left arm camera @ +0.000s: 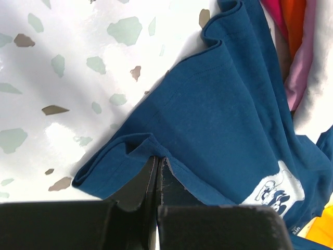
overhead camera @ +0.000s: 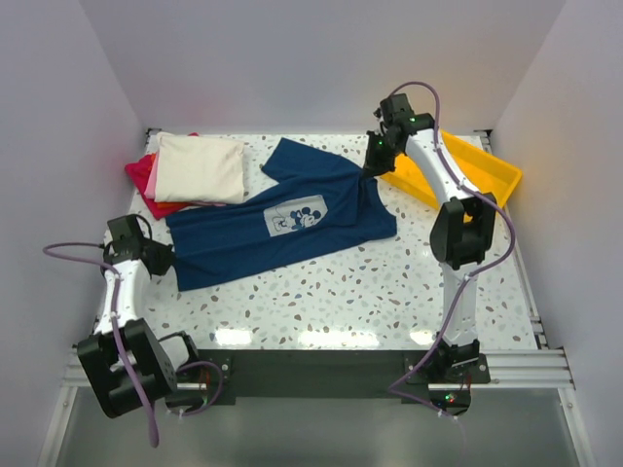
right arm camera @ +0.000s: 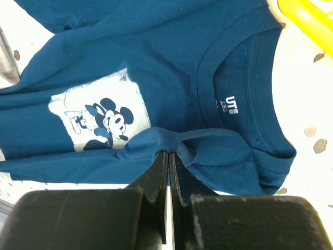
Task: Fold and stack the t-shirts
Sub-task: Fold the tshirt
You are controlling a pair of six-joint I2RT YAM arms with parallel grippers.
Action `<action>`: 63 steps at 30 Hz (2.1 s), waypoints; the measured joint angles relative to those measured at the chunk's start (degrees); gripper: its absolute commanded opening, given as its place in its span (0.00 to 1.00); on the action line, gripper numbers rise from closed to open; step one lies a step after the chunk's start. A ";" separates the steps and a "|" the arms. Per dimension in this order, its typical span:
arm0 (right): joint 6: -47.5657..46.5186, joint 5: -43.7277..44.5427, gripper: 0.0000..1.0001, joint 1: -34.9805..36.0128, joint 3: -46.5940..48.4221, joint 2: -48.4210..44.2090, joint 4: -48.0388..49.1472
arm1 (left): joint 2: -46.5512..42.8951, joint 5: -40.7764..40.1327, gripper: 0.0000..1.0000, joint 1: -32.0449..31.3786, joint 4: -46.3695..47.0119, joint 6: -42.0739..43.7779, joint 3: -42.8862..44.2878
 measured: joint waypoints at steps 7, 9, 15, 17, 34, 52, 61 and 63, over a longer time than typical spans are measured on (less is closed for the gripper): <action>-0.15 0.00 0.00 0.00 1.51 1.22 -0.15 | 4.46 0.22 0.00 0.22 2.75 0.24 0.00; -0.15 0.00 0.00 0.00 1.66 1.49 -0.15 | 5.11 0.22 0.00 0.22 3.37 0.61 0.00; -0.15 -0.02 0.00 0.02 2.51 2.19 -0.20 | 6.62 -0.07 0.12 0.24 4.63 2.14 0.00; -0.13 -0.04 0.00 0.02 3.04 2.64 -0.04 | 6.69 -0.46 0.50 0.24 4.63 3.02 0.04; -1.64 -3.02 0.52 0.17 2.40 5.84 5.95 | 0.94 -7.58 0.97 -14.67 7.26 6.93 2.47; -1.20 -2.93 0.41 5.31 -25.29 -5.18 11.30 | 4.79 -2.01 0.97 -19.26 19.98 5.92 -9.42; -1.07 -1.38 0.41 5.40 -25.97 -4.83 12.11 | 2.67 -3.21 0.98 -19.28 19.56 5.90 -10.75; -1.07 -1.18 0.41 5.40 -25.94 -4.15 12.33 | 1.92 -3.45 0.98 -19.28 19.26 5.88 -11.15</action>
